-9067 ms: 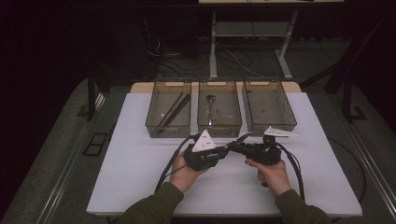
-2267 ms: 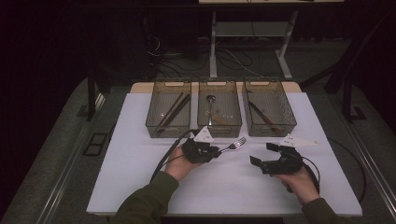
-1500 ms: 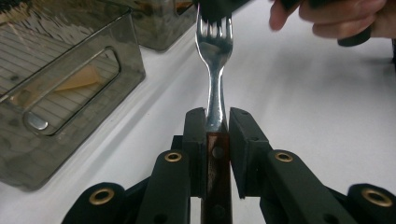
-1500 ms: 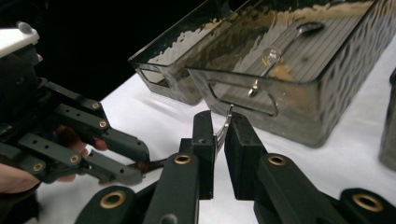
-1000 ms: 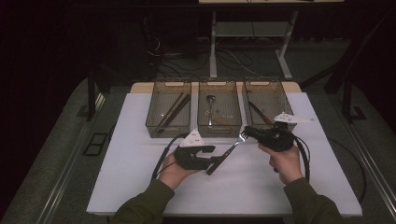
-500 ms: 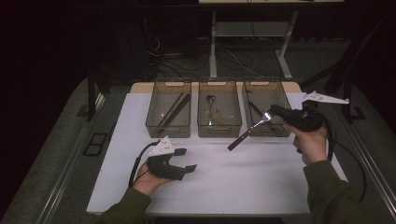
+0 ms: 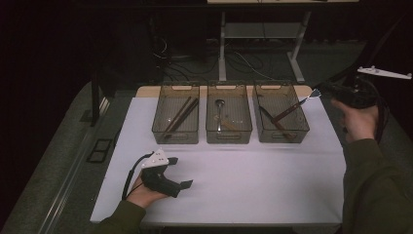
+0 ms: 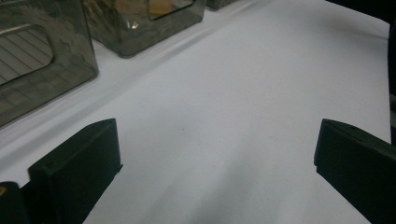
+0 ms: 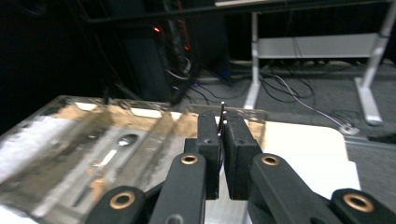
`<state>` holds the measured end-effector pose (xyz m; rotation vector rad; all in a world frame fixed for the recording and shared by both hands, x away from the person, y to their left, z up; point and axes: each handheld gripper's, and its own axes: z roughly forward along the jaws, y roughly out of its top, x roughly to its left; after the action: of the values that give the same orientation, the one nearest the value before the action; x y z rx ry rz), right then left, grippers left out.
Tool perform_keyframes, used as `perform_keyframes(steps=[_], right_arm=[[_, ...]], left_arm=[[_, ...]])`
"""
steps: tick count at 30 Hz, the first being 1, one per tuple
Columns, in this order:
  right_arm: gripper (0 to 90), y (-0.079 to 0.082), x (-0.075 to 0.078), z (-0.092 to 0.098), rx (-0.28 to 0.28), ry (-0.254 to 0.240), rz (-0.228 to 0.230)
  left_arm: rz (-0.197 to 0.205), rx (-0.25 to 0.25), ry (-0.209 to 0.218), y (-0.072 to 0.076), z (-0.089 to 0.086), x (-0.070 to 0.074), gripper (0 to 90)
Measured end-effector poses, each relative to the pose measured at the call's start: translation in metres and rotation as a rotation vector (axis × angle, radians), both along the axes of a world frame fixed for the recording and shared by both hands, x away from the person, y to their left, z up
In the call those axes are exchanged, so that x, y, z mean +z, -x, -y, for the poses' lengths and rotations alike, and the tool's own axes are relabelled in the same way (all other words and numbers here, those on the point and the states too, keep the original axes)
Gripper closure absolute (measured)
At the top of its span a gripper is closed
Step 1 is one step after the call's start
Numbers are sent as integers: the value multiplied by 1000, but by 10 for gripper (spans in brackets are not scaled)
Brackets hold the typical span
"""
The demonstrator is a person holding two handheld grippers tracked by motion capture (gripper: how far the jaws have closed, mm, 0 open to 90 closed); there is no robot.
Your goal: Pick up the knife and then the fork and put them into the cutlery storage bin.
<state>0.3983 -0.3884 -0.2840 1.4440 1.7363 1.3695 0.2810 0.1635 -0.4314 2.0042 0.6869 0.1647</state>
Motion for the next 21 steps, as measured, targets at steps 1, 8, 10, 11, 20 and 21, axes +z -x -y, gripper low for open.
perform_keyframes(steps=[1,8,10,11,20,21], right_arm=[[860,-5,-2,0,-6,14,-10],[859,-37,-28,-21,24,83,-113],[859,-45,-36,-28,41,98,-149],[859,-49,-40,-30,48,106,-160],[421,-73,-71,-43,-8,212,-247],[375,-73,-72,-44,-14,246,-242]], left_arm=[[1,-4,1,0,1,-1,0],[-7,-32,-6,1,4,-2,0],[-10,-32,-7,1,4,-2,0],[-11,-33,-7,0,4,-2,0],[-13,-37,-3,0,4,-2,0],[-14,-38,-3,0,4,-2,0]])
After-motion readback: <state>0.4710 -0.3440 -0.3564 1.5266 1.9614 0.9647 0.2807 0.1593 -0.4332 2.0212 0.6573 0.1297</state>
